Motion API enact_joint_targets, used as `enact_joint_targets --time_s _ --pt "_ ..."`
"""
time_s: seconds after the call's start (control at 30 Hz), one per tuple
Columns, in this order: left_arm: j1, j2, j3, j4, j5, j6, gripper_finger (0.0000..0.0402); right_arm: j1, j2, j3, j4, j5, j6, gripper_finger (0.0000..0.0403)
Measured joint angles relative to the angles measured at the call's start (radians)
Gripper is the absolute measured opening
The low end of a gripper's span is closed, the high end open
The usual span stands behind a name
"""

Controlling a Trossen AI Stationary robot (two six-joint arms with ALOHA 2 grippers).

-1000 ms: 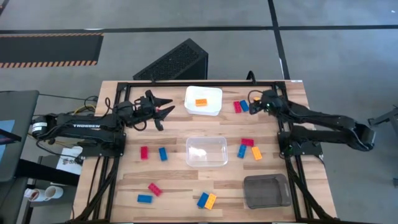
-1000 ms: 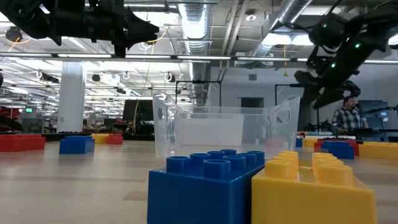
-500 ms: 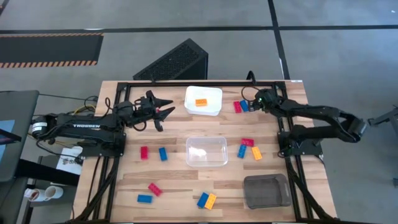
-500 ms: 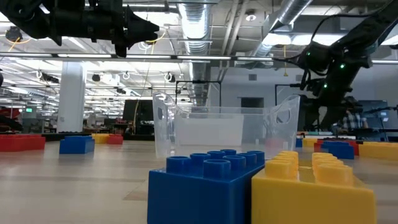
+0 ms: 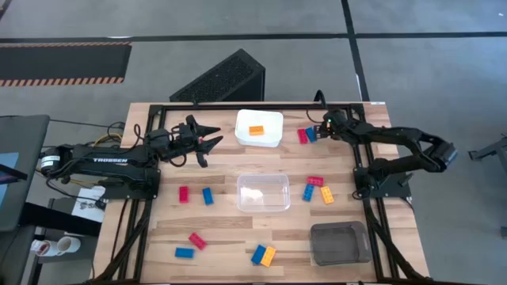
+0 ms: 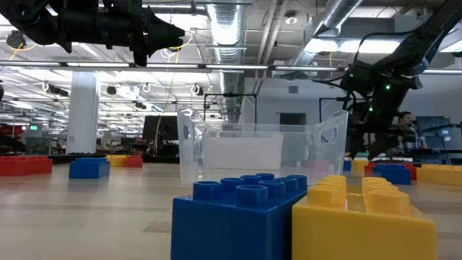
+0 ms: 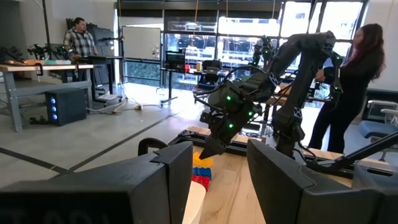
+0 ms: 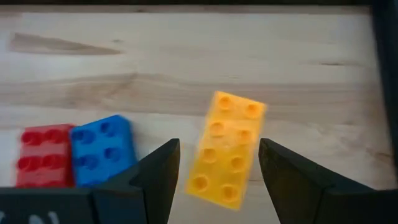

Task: Sort & place blocks by color
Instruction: Put the red game piece into the black bin

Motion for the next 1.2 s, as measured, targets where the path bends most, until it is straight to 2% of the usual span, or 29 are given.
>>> enact_joint_targets --time_s 0.4,0.53,0.77,1.2 --pt "0.0 0.0 0.0 0.0 0.0 0.0 0.0141 0.006 0.0 0.0 -0.005 -0.006 -0.007 0.0244" --pt "0.0 0.0 0.0 0.0 0.0 0.0 0.0141 0.064 -0.021 -0.002 0.006 -0.033 -0.029 0.0244" --pt "0.0 0.0 0.0 -0.001 -0.001 0.0 0.0141 0.181 -0.038 0.036 0.036 0.0 -0.052 0.0244" --pt "0.0 0.0 0.0 0.0 -0.001 -0.013 0.0141 0.276 -0.037 0.093 0.028 0.023 -0.078 0.0244"
